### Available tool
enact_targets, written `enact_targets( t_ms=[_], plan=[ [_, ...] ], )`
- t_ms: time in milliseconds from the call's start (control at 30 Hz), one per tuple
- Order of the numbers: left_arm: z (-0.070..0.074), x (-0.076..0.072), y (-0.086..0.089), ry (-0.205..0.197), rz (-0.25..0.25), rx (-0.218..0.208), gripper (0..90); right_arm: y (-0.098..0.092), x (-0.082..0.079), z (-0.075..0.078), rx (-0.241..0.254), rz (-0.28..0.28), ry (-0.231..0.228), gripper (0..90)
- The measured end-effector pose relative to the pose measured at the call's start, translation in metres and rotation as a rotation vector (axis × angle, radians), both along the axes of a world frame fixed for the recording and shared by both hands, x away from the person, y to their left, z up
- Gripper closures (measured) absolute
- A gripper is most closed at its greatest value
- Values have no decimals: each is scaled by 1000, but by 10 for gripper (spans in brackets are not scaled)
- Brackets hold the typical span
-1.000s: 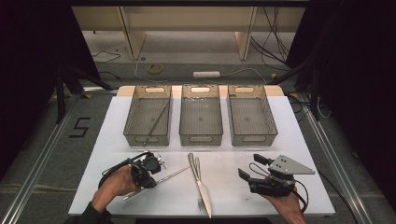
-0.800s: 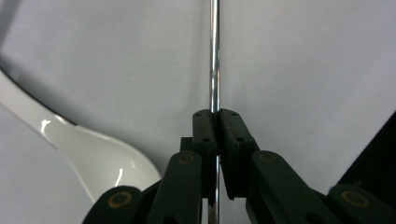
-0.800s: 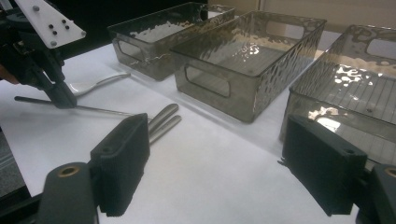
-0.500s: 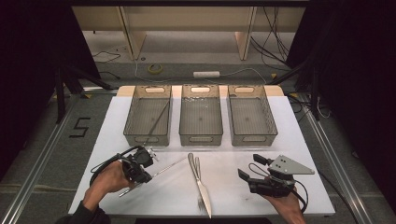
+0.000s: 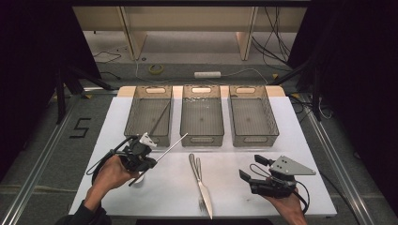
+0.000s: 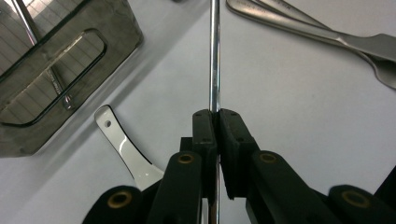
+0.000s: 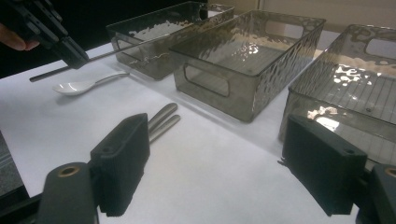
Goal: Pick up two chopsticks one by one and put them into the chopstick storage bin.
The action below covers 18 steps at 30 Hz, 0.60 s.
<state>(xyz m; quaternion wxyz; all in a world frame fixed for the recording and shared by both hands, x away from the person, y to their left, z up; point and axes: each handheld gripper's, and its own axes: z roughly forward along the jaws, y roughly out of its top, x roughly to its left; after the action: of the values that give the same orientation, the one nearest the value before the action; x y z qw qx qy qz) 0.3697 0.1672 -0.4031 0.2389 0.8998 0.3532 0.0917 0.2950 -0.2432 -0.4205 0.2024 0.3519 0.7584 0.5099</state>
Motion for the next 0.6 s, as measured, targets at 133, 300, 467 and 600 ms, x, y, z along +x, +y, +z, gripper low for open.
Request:
enact_targets(
  t_ms=[133, 300, 467, 600],
  plan=[
    [5, 9, 3, 6, 5, -54, 850, 0, 0, 0, 3, -3, 0, 241],
    [16, 19, 9, -18, 33, -123, 850, -1, 0, 0, 9, -2, 2, 241],
    [28, 30, 11, -61, 55, -151, 850, -1, 0, 0, 9, -4, 2, 241],
    [36, 37, 11, -88, 72, -166, 850, -1, 1, 0, 7, -6, 2, 241]
  ],
)
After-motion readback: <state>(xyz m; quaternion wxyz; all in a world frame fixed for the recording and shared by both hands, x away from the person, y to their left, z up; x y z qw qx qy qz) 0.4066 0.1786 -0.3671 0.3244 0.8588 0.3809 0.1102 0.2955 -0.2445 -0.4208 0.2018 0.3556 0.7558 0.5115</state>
